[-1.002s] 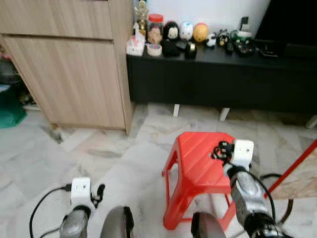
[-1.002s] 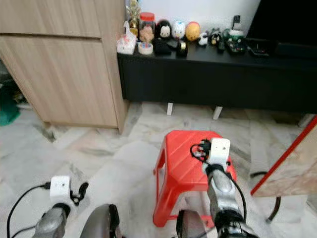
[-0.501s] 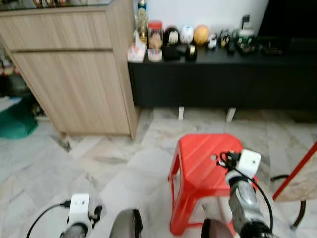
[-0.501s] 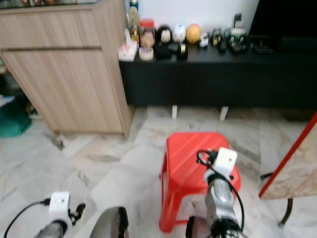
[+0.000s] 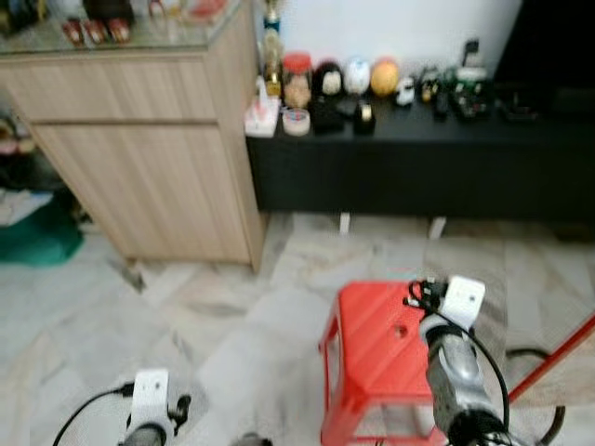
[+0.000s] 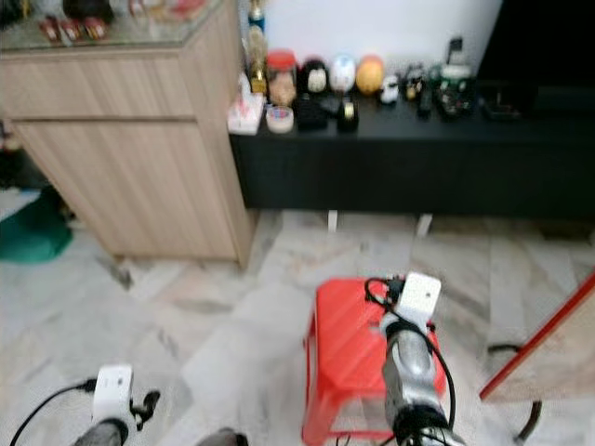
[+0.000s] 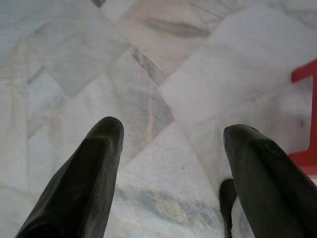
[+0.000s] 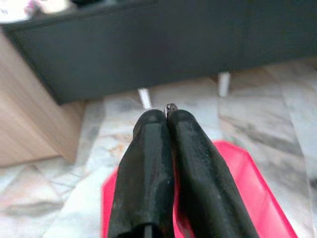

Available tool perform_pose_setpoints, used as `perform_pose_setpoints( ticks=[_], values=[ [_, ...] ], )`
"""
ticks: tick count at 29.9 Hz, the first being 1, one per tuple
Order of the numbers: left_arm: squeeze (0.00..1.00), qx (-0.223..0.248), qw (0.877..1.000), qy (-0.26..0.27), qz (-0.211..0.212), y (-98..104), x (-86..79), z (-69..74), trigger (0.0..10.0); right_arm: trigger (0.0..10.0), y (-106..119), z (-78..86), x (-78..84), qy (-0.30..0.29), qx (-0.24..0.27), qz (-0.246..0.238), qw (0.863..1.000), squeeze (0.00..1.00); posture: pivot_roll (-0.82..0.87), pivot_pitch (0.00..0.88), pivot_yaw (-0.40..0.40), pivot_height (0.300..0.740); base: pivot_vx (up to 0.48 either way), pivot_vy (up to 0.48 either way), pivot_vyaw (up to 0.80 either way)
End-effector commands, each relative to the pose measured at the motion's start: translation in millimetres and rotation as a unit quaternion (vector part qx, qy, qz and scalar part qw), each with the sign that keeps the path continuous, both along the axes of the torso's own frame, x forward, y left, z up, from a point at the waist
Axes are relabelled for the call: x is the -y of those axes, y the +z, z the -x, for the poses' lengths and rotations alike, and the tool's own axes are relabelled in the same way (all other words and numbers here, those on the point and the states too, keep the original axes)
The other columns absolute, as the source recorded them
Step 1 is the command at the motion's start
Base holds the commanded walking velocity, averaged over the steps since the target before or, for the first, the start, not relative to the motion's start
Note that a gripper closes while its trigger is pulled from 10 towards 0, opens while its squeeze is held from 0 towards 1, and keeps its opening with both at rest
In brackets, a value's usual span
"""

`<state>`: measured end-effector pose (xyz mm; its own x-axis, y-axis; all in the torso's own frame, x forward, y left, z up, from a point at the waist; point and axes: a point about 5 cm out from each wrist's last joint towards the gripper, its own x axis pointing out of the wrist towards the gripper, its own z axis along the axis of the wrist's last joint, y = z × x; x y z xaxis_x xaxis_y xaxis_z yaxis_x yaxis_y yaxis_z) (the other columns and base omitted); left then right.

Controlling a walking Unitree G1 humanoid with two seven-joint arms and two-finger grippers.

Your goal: Hang keys on a hook

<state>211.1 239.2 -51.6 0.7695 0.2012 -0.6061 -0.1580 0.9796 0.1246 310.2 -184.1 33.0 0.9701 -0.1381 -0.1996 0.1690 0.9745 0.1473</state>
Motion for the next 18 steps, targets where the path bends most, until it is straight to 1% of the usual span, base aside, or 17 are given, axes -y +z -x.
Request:
perform_pose_setpoints(
  ticks=[1, 4, 5, 9, 12, 14, 18],
  values=[
    [0.00, -0.015, 1.000, 0.010, 0.003, -5.1, 1.1, 6.8, 10.0, 10.0, 1.0, -0.9, -1.9, 0.006, 0.002, 0.002, 1.000, 0.00, 0.04, 0.000, 0.007, 0.740, 0.000, 0.000, 0.00],
    [0.00, -0.026, 0.999, 0.021, 0.011, -9.5, 3.1, 12.6, 10.0, 10.0, -0.6, 1.6, -0.3, 0.007, 0.002, 0.009, 1.000, 0.00, 0.02, 0.000, 0.020, 0.740, 0.000, 0.000, 0.00],
    [0.00, -0.032, 0.999, 0.020, 0.012, -11.0, 4.5, 14.1, 10.0, 10.0, -0.7, 2.1, 1.4, -0.001, 0.003, 0.002, 1.000, 0.00, 0.01, 0.000, 0.020, 0.740, 0.000, 0.000, 0.00],
    [0.00, -0.037, 0.999, 0.017, 0.015, -12.1, 6.6, 14.6, 10.0, 10.0, -1.0, 2.6, 4.1, -0.012, 0.001, 0.003, 1.000, 0.00, 0.01, 0.000, 0.019, 0.740, 0.000, 0.000, 0.00],
    [0.00, -0.027, 0.999, 0.015, 0.011, -9.9, 5.9, 11.9, 10.0, 10.0, -0.8, 4.6, 2.0, -0.009, 0.013, 0.000, 1.000, 0.00, 0.00, 0.000, 0.015, 0.740, 0.000, 0.000, 0.00],
    [0.00, -0.029, 0.999, 0.014, 0.014, -11.2, 6.8, 13.9, 10.0, 10.0, -2.3, 5.1, -3.5, 0.019, 0.009, 0.017, 1.000, 0.00, 0.00, 0.000, 0.019, 0.740, 0.000, 0.000, 0.00],
    [0.00, -0.037, 0.999, 0.005, 0.013, -13.7, 8.7, 17.7, 10.0, 10.0, -2.5, 4.4, -6.4, 0.034, 0.005, 0.027, 0.999, 0.00, 0.00, 0.000, 0.019, 0.740, 0.000, 0.000, 0.00]
  ],
)
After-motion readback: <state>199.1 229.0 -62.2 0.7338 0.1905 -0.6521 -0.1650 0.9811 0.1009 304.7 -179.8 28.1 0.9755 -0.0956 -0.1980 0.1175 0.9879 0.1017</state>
